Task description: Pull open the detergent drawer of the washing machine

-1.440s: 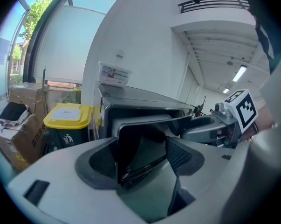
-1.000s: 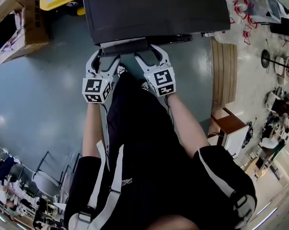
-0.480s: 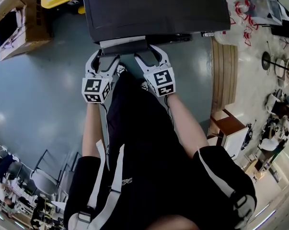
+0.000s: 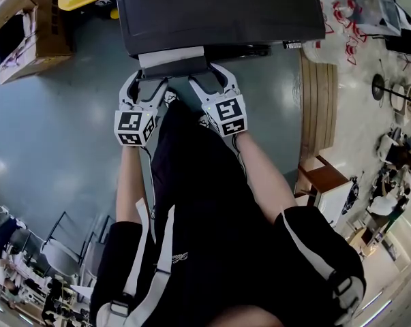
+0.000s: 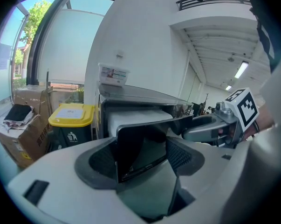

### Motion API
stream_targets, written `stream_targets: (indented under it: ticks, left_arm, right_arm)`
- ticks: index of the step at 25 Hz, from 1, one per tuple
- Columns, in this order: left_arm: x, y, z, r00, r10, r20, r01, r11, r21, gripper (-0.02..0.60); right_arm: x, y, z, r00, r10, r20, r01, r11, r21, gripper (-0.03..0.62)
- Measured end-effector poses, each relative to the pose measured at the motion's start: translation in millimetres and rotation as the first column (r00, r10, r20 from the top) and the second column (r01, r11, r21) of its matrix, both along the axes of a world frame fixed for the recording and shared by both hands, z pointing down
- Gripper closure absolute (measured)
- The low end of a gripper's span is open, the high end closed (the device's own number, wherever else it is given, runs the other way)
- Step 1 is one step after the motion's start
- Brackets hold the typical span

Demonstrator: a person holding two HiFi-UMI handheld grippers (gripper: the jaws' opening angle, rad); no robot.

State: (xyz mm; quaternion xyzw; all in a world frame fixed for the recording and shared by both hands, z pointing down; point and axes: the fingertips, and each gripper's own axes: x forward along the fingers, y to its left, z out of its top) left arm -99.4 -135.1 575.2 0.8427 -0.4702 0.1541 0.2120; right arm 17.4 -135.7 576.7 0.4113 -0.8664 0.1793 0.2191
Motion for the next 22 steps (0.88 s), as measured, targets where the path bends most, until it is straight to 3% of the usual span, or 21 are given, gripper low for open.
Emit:
stream_targets:
  ticks: [22]
  left_arm:
    - [4,24,-1,1.0,-0.018,0.013,0.018,1.0,0.0,0.261]
  right_arm:
    - [5,24,0,1.0,-0.015,0.002,0.015,1.0,-0.014,0.341]
